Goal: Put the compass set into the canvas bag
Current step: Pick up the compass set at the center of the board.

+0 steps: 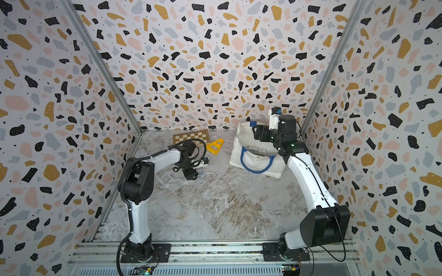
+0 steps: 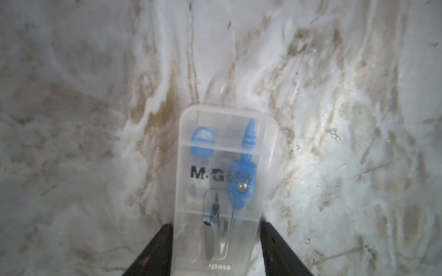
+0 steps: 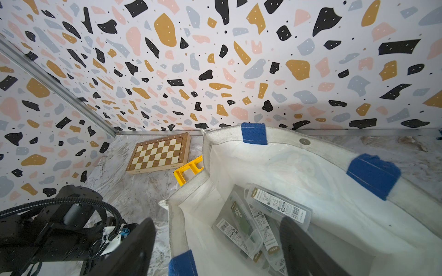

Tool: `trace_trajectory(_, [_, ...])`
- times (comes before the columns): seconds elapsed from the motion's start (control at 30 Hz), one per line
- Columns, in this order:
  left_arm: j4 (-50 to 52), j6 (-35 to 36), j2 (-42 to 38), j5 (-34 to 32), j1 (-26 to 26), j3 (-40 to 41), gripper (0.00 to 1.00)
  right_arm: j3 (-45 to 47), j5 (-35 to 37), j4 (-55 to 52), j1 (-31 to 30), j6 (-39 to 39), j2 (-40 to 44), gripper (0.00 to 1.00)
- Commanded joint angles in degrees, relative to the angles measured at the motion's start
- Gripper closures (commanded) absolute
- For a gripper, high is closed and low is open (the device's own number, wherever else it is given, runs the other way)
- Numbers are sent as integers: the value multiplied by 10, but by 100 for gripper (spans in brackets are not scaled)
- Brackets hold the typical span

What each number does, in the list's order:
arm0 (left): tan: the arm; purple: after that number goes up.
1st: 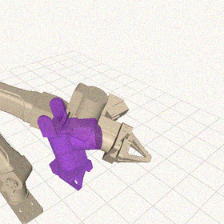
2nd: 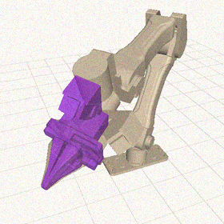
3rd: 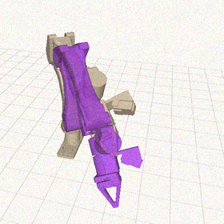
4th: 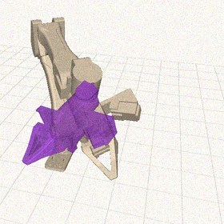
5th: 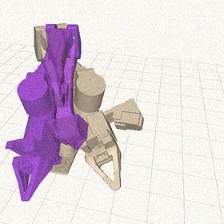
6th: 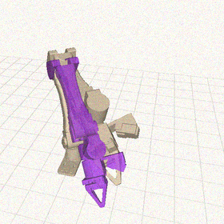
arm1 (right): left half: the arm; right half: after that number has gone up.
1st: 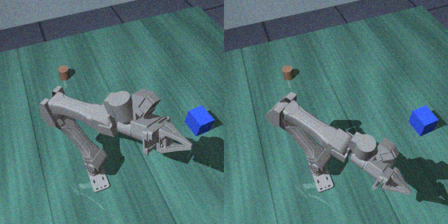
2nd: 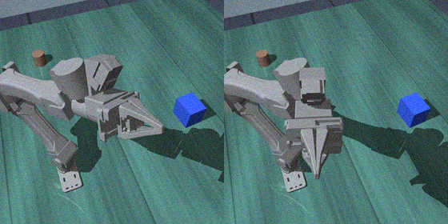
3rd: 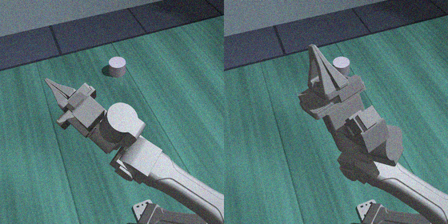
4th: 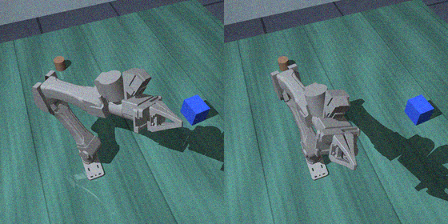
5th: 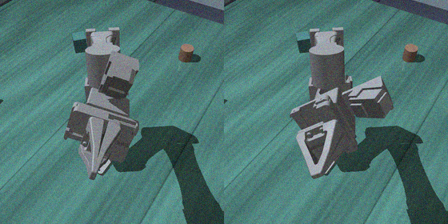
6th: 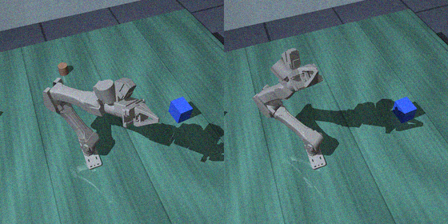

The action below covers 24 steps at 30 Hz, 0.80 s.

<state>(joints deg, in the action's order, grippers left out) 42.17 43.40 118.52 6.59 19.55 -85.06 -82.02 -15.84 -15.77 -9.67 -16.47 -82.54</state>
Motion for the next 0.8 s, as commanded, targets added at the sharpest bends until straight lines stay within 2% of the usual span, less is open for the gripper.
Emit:
trace_trajectory(0.0, [-4, -18, -24, 18, -1, 21, 52, -2, -2, 17, -6, -3, 4, 16])
trace_trajectory(0.13, [-40, -42, -77, 53, 5, 55, 68, -2, -7, 20, -11, -6, 6, 16])
trace_trajectory(0.27, [-98, -85, -154, 85, 15, 101, 74, 5, -23, 28, -32, -16, 12, 16])
trace_trajectory(0.37, [-149, -127, -220, 105, 27, 136, 75, 15, -46, 43, -64, -26, 13, 16])
trace_trajectory(0.53, [-222, -193, -309, 97, 58, 176, 74, 25, -85, 66, -130, -43, -12, 16])
trace_trajectory(0.77, [-253, -224, -365, 105, 69, 192, 74, 35, -158, 103, -190, -76, -63, 16])
